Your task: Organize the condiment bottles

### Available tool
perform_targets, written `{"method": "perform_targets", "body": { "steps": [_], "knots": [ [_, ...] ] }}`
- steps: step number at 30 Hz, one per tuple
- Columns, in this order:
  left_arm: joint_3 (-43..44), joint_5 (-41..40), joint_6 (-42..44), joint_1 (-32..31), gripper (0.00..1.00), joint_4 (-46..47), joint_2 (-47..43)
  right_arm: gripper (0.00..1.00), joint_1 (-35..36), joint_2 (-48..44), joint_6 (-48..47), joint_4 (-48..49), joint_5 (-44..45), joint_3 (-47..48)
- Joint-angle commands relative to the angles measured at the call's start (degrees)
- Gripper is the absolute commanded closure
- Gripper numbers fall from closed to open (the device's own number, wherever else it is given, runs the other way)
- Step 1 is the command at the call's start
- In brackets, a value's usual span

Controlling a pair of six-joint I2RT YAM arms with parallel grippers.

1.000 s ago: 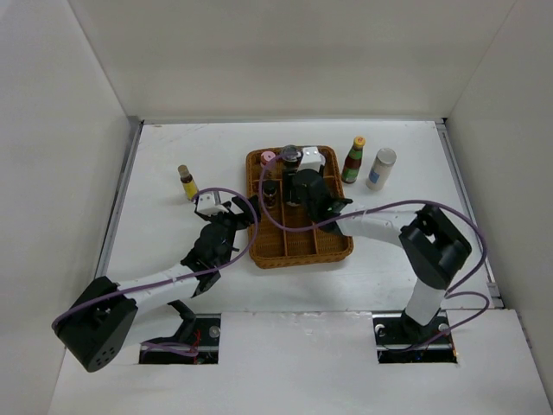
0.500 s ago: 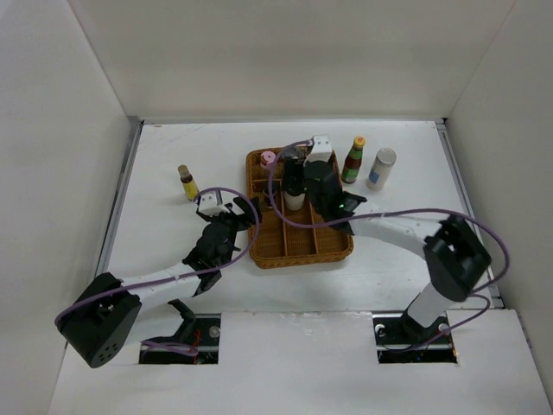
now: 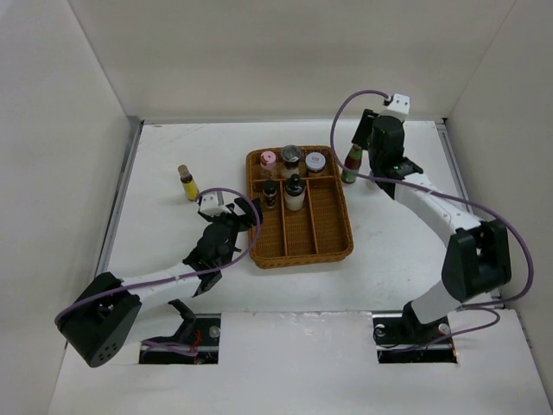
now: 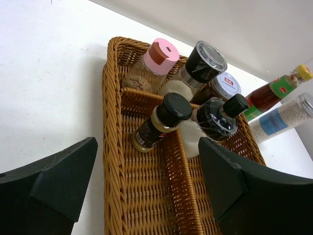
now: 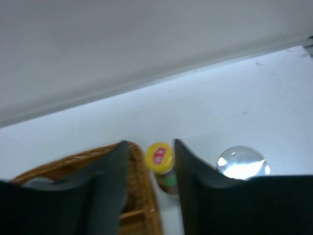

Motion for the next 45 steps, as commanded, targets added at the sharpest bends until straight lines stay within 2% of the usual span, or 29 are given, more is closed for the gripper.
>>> {"method": "perform_targets", "body": {
  "steps": [1, 6, 10, 16, 18, 21, 24, 25, 31, 36, 41, 45],
  "knots": [
    [0.20, 0.68, -0.44, -0.33, 0.16, 3.08, -0.74, 0.36, -1.88, 4.19, -2.71, -5.24, -4.59, 6.20],
    [0.38, 0.67, -0.44, -0.33, 0.16, 3.08, -0.22, 0.31, -1.80, 9.03, -5.35, -5.87, -3.98, 9.55],
    [0.46, 0.85, -0.53, -0.42, 0.16, 3.08, -0.04, 0.31, -2.06, 12.20, -6.32, -6.40, -4.68, 11.49],
    [0.46, 0.76, -0.53, -0.33, 0.16, 3.08, 0.22, 0.37, -1.97, 14.31, -6.32, -6.66, -2.93, 11.93],
    [0.55, 0.68, -0.44, -0.51, 0.16, 3.08, 0.49, 0.42, -1.97, 14.75, -6.06, -5.96, -2.23, 11.31],
    [0.55, 0.76, -0.53, -0.07, 0.16, 3.08, 1.01, 0.57, -1.80, 15.02, -6.58, -5.96, -1.18, 11.05],
    [0.64, 0.59, -0.44, -0.33, 0.16, 3.08, 0.93, 0.73, -1.80, 13.18, -6.67, -4.56, 0.76, 10.00],
    [0.64, 0.50, -0.53, -0.07, 0.16, 3.08, 0.93, 0.74, -1.80, 12.13, -6.67, -3.94, 1.37, 9.91],
    [0.64, 0.59, -0.53, -0.07, 0.16, 3.08, 0.93, 0.75, -0.22, -0.70, -8.78, 0.28, 4.89, 6.31],
    [0.47, 0.59, -0.53, -0.24, 0.16, 3.07, -0.13, 0.75, 4.52, -8.96, -10.01, 0.11, 5.25, 1.74],
    [0.90, 0.85, -0.62, -0.86, 0.16, 3.16, 1.28, 0.76, 9.71, -11.79, -8.35, 0.63, 4.90, -1.25],
    [0.99, 0.85, -0.71, -0.60, 0.16, 3.16, 1.81, 0.76, 13.23, -9.69, -7.12, 1.69, 4.11, -0.82]
  ]
}}
